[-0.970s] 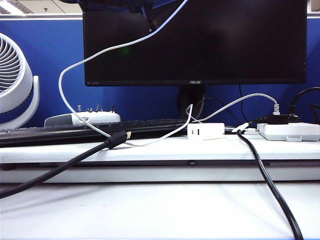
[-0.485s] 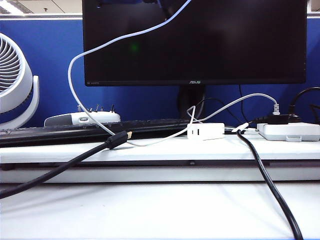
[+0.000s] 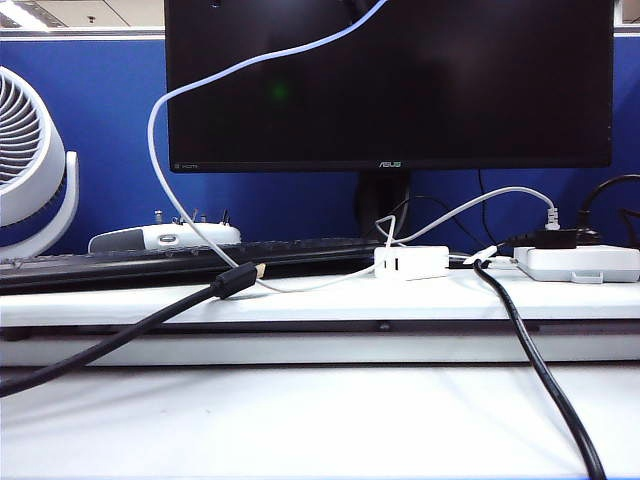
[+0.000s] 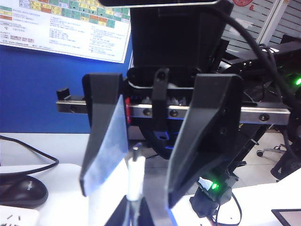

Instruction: Pick up the Type-C charging cable and the charging base, insert one end of the Type-C charger into the corresponding slot on the base, and finally place the plugged-in charger back on the table.

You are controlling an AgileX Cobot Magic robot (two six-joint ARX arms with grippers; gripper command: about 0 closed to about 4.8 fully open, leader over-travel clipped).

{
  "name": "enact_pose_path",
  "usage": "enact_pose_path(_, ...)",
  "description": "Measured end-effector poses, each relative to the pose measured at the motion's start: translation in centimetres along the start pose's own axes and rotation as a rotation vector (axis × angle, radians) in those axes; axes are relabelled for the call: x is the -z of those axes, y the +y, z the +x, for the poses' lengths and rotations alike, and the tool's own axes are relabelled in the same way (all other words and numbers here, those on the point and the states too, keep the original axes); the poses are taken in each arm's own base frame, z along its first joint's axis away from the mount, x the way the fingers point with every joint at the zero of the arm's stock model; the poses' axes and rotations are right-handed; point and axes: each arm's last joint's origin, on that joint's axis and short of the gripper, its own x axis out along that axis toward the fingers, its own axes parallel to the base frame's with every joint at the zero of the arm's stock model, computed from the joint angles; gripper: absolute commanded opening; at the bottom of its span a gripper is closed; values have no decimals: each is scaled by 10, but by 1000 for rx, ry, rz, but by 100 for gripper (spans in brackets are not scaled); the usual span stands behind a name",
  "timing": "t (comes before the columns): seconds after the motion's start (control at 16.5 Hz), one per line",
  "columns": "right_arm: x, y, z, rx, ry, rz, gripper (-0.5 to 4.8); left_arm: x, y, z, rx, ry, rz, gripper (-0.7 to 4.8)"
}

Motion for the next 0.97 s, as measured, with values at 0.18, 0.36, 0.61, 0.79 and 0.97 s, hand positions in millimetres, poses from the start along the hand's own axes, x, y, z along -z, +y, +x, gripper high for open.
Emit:
enact_pose_path(0.18, -1, 1, -1, -2, -4, -4, 198, 0, 0, 0, -10, 1, 1, -6)
enact_pose_path(0.36, -1, 1, -1, 2, -5, -4, 198, -2, 1, -4, -18, -5, 19, -6)
enact_pose_path(0.61, -1, 1, -1, 2, -5, -4, 148, -5, 2, -7, -26, -12, 14, -6)
enact_pose_path(0.79, -1, 1, -1, 2, -6, -4, 137, -6, 2, -7, -25, -12, 15, -6)
enact_pose_path(0.97, -4, 2, -1, -4, -33, -29, 137, -6, 2, -7, -25, -12, 15, -6)
